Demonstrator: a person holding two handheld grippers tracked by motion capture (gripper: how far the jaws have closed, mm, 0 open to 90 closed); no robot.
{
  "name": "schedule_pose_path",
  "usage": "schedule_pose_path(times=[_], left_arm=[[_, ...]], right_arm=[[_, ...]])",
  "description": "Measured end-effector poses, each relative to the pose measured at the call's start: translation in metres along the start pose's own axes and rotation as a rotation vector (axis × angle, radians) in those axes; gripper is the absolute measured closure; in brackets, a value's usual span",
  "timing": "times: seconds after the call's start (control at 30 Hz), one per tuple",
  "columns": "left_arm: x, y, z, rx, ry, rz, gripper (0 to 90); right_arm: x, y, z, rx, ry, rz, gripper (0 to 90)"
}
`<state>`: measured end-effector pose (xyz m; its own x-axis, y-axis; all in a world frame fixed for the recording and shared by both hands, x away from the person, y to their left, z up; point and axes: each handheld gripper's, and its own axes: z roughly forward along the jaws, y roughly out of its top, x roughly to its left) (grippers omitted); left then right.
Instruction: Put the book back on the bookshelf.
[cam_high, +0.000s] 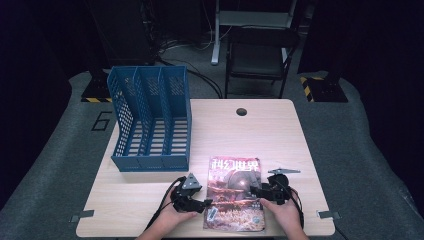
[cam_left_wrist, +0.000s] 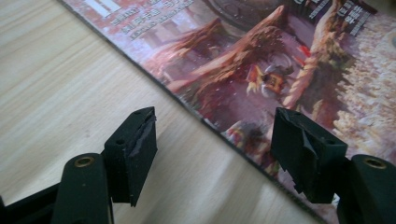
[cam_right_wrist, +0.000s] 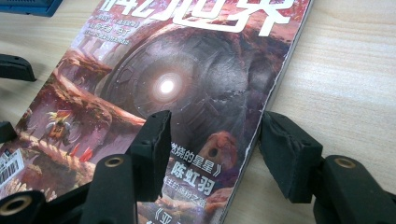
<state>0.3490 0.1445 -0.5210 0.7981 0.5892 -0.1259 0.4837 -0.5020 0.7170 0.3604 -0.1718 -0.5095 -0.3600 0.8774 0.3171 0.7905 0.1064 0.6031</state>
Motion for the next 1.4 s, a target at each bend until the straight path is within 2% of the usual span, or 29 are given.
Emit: schedule_pose_path(times=[0.1,0.2,0.27,0.33,0.5,0.6,0.67,0.9,0.97,1.03,1.17,1.2,1.27,1.4], left_arm=[[-0.003,0.001,0.002,-0.004,-0.002,-0.013,32.3],[-0.009,0.001,0.004,-0.004,0.001,0.004,34.0],[-0.012,0.001,0.005,-0.011,-0.004,-0.005,36.0],[-0.014,0.002,0.005,-0.009,0.006,0.010,38.0],[-0.019,0.001,0.005,-0.006,0.016,0.012,38.1],[-0.022,0.000,0.006,-0.016,0.029,0.004,37.9],[-0.024,-0.001,0.006,-0.023,0.031,-0.017,37.8],[-0.028,-0.004,0.006,-0.041,0.053,-0.018,37.6],[-0.028,-0.005,0.006,-0.049,0.042,-0.020,37.5],[-0.028,-0.006,0.006,-0.051,0.046,-0.018,37.5],[-0.028,-0.005,0.006,-0.052,0.049,-0.020,37.5],[-0.028,-0.005,0.006,-0.050,0.046,-0.019,37.5],[-0.028,-0.006,0.006,-0.060,0.048,-0.019,37.5],[-0.028,-0.007,0.006,-0.059,0.050,-0.019,37.5]], right_arm=[[-0.001,0.000,0.000,-0.001,0.004,-0.007,44.1],[-0.001,0.000,-0.001,-0.004,0.008,0.000,44.3],[-0.002,0.000,-0.001,-0.009,0.007,-0.008,44.3],[-0.002,0.001,-0.001,-0.022,0.009,-0.017,44.3],[-0.003,0.002,-0.001,-0.035,0.024,-0.009,44.0],[-0.004,0.003,0.000,-0.035,0.023,-0.011,43.9],[-0.004,0.003,0.000,-0.036,0.023,-0.008,43.9],[-0.004,0.005,0.001,-0.034,0.027,-0.022,42.7],[-0.004,0.005,0.000,-0.029,0.025,-0.027,42.6],[-0.001,0.003,0.000,-0.007,0.002,-0.041,42.7],[0.000,0.001,0.001,0.009,-0.011,-0.058,42.2],[0.000,0.000,0.001,0.008,-0.008,-0.055,42.0],[-0.001,0.001,0.000,0.006,0.013,0.006,41.8],[-0.004,0.001,0.000,-0.002,0.033,0.040,42.6]])
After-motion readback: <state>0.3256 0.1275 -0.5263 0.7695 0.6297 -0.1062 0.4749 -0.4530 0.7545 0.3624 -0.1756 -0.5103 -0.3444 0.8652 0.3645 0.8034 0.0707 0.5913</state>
